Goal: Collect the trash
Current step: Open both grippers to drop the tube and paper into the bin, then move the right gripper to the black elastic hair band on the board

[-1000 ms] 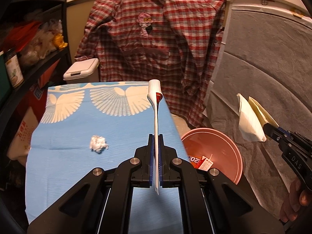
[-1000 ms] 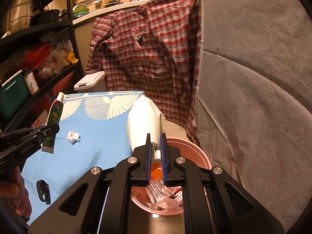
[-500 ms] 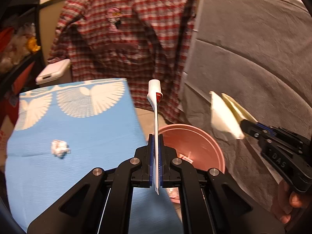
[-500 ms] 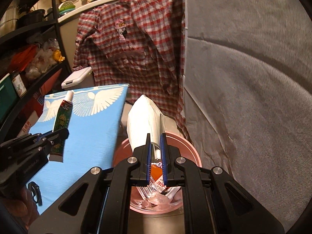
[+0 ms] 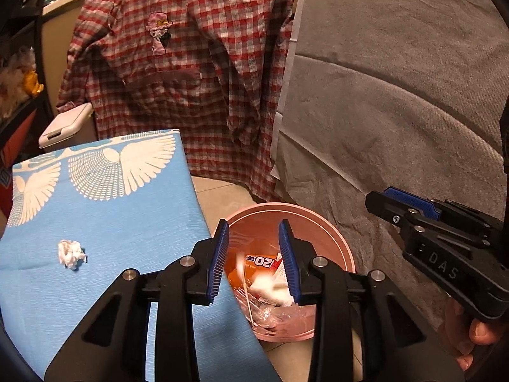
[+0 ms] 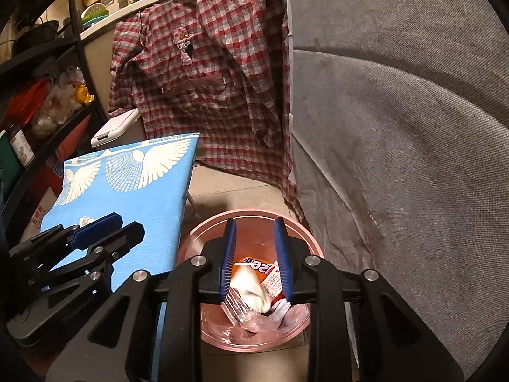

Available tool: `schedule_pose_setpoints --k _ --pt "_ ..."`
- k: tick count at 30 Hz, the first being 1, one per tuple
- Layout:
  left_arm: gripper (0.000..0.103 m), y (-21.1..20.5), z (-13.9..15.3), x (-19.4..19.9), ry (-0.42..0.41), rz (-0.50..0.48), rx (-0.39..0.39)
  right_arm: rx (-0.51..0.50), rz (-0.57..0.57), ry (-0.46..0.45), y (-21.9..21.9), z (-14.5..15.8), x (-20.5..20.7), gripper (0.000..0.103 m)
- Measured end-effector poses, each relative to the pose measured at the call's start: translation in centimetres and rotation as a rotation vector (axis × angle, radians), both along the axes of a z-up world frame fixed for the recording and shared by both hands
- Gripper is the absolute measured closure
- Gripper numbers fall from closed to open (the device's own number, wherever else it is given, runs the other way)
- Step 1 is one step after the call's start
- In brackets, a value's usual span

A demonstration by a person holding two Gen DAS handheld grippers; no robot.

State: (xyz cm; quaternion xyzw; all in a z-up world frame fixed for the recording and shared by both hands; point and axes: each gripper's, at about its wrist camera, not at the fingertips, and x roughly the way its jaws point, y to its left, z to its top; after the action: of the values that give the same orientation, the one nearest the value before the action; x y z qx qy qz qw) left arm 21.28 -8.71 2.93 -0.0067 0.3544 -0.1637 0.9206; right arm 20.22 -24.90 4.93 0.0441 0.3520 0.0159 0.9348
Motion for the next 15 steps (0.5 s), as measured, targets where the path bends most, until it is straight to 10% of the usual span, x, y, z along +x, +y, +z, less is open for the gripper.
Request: schedule_pose_setpoints --k 15 --pt "0.072 10.8 4.4 -3.8 -0.096 0.133 0.035 0.014 0.146 -0.123 7.4 2.9 -3.8 0.077"
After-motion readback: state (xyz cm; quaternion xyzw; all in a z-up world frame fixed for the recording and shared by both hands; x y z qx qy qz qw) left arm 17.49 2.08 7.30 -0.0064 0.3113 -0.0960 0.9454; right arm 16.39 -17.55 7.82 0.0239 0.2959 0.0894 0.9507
